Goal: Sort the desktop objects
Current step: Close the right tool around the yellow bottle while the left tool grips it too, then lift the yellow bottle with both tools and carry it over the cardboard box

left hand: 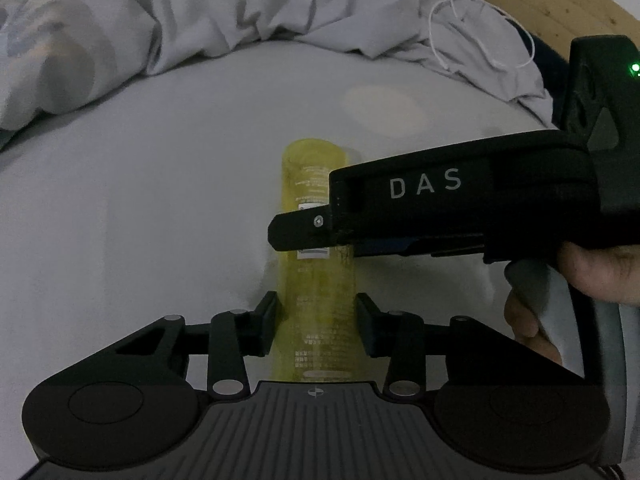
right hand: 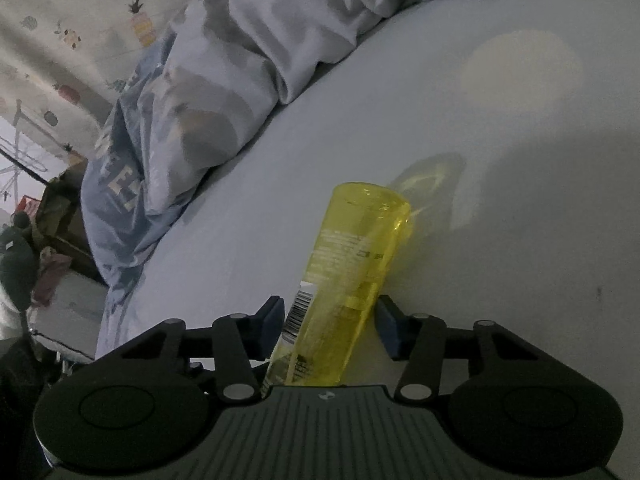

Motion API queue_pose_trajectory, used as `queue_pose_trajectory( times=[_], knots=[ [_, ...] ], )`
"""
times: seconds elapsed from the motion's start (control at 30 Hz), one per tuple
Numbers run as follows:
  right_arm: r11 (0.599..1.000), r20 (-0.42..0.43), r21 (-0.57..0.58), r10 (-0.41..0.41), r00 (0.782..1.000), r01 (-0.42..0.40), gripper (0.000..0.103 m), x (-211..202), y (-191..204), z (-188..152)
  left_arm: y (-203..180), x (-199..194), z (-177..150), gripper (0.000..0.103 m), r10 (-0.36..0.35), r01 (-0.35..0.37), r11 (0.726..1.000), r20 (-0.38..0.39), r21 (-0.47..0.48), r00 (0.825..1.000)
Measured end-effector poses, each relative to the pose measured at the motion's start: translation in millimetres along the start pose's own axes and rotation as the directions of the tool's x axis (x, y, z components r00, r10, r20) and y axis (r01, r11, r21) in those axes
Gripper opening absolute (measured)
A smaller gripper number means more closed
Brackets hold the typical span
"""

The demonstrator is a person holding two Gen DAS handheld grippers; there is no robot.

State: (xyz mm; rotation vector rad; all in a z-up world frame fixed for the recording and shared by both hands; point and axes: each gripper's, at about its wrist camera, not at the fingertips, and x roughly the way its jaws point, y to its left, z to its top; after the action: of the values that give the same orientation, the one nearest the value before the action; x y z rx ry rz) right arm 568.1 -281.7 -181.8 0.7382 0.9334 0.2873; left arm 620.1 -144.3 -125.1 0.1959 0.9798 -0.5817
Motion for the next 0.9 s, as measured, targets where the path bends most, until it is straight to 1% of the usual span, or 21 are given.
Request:
queue_pose_trajectory(
  times=[0.1,0.2,0.5,0.67,0.9],
  knots=[
    [1.0,0.006,-0.009,0.013,1.0,-0.013,0.05,-11.5,7.6,-5.1,-5.6,-15.2,-0.9,0.044,0.003,-0.003,1.0,0.007,-0.012,1.0],
    [0.999,0.021,-0.036,0.022,1.0,-0.021,0.05,-29.0,21.5,-5.1,-11.9,-38.8,2.1,0.044,0.006,-0.005,1.0,0.031,-0.019,1.0],
    [0.987,0.098,-0.152,0.064,0.993,-0.049,0.05,-106.4,81.7,3.1,-46.9,-130.8,26.6,0.044,0.036,-0.036,0.999,0.12,-0.002,0.992],
    [0.974,0.142,-0.216,0.096,0.985,-0.063,0.048,-159.7,118.6,3.7,-74.2,-187.9,38.4,0.044,0.045,-0.048,0.999,0.182,0.01,0.982],
    [0.946,0.202,-0.312,0.16,0.966,-0.091,0.044,-233.5,170.9,-3.8,-116.2,-281.5,46.6,0.044,0.062,-0.072,0.997,0.269,0.028,0.961]
  ],
)
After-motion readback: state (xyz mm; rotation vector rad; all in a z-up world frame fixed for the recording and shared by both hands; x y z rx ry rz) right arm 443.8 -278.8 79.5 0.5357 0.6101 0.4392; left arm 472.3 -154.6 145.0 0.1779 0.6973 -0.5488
